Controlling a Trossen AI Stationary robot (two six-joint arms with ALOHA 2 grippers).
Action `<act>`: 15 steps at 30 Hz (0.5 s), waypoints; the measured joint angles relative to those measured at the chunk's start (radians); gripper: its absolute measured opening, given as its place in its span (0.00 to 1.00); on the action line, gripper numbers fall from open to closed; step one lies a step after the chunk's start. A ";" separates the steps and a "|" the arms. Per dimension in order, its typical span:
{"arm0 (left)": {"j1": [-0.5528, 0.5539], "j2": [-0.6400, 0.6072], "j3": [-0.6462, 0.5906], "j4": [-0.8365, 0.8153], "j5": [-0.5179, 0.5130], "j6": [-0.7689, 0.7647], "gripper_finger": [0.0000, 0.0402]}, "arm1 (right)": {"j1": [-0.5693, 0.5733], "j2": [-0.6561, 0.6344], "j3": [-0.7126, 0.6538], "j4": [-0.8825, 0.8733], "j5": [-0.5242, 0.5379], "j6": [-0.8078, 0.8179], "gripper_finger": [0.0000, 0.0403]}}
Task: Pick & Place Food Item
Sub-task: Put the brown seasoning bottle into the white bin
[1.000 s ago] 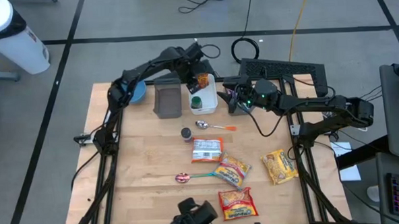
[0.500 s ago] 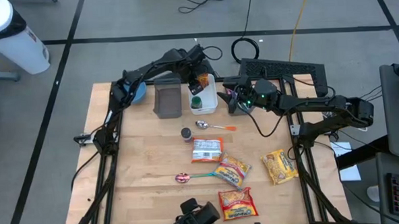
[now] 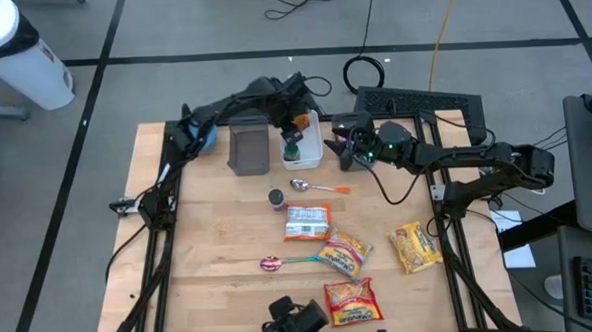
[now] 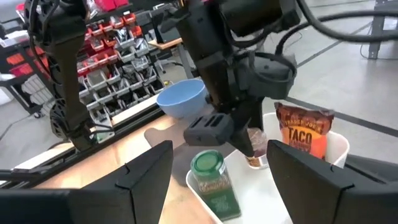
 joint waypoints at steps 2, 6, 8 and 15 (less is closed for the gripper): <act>-0.003 0.009 0.000 0.000 0.000 -0.020 0.47 | 0.000 0.000 -0.002 0.010 0.000 0.000 0.63; -0.003 0.027 0.001 0.007 0.006 -0.061 0.47 | 0.000 0.000 -0.004 0.012 0.000 0.000 0.63; -0.003 0.029 0.001 0.007 0.014 -0.086 0.47 | 0.000 0.000 -0.004 0.015 0.000 0.001 0.63; -0.005 0.055 0.002 0.019 0.018 -0.136 0.47 | 0.000 0.000 -0.004 0.018 0.000 -0.002 0.63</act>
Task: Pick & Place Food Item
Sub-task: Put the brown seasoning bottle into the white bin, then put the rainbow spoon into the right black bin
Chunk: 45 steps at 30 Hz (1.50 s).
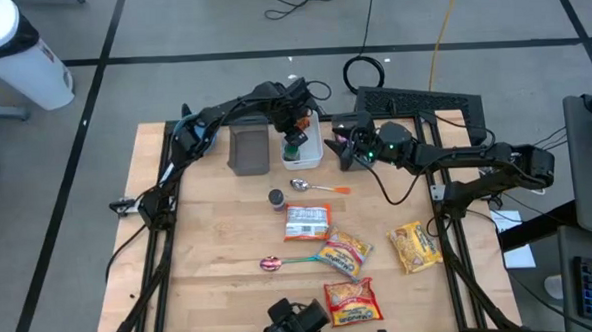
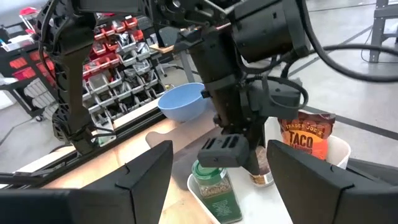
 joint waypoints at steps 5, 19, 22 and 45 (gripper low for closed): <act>0.001 0.013 0.002 -0.005 0.011 -0.035 0.47 | 0.000 0.000 0.000 0.000 0.000 -0.001 0.63; 0.005 0.015 0.002 -0.002 0.010 -0.038 0.51 | 0.000 0.000 0.000 -0.011 0.000 -0.002 0.63; 0.006 0.015 0.002 -0.001 0.007 -0.037 0.57 | 0.000 0.000 0.000 -0.011 0.000 -0.002 0.63; 0.030 0.020 0.253 -0.190 0.002 -0.012 0.61 | 0.000 0.000 0.000 -0.011 -0.001 -0.002 0.63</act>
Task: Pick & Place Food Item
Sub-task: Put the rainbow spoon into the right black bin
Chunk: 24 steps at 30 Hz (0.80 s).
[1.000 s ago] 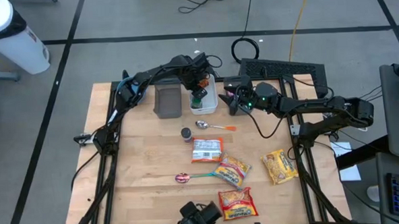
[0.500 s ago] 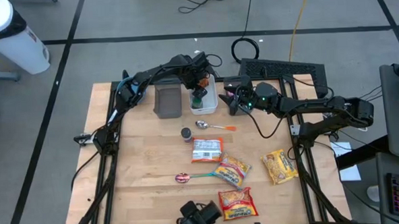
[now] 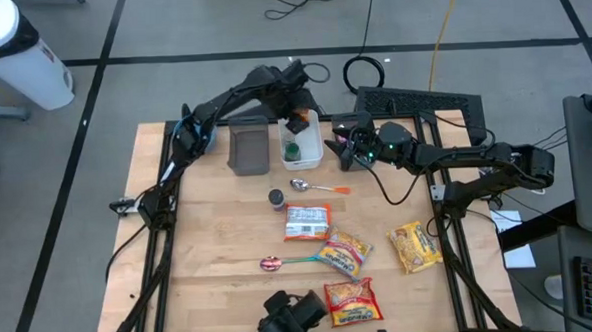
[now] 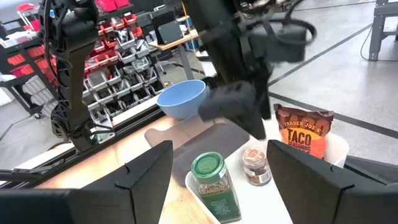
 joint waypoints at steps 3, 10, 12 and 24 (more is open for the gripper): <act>0.005 -0.057 -0.023 -0.045 0.005 0.012 0.61 | 0.000 0.000 0.000 0.001 0.000 0.000 0.63; 0.009 -0.228 -0.023 -0.076 0.109 0.017 0.57 | 0.000 0.000 0.000 0.021 0.000 0.000 0.63; 0.009 -0.292 -0.023 -0.024 0.154 0.009 0.55 | 0.000 0.000 0.000 0.028 0.002 0.000 0.63; -0.009 -0.554 -0.051 0.004 0.269 0.045 0.44 | 0.000 0.000 0.000 0.062 0.001 0.096 0.63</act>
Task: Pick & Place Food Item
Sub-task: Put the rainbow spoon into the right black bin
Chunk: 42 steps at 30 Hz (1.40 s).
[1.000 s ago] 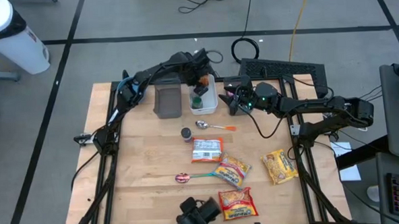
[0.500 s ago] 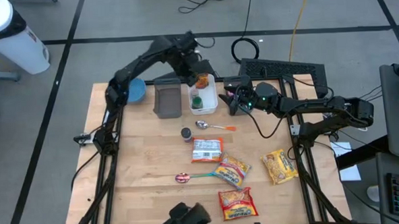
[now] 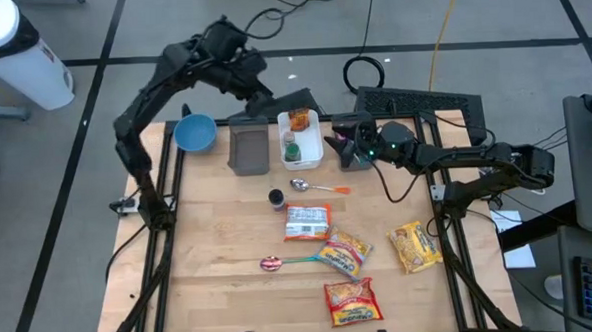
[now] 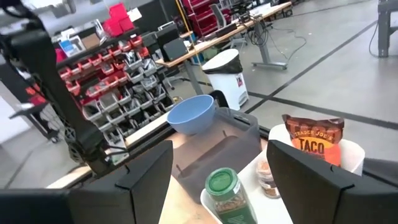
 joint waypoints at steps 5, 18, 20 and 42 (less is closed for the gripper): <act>-0.002 -0.168 -0.301 0.173 0.028 -0.036 0.42 | 0.000 0.000 0.000 0.003 0.000 0.039 0.63; -0.037 -0.811 -1.307 0.928 0.070 -0.333 0.42 | 0.002 0.000 0.000 0.003 0.003 0.107 0.63; -0.040 -0.915 -1.405 0.961 0.068 -0.359 0.42 | 0.002 0.000 0.000 0.003 0.030 0.131 0.63; -0.172 -1.425 -2.009 0.940 0.312 -0.758 0.42 | 0.211 0.243 0.019 0.296 0.117 0.375 0.63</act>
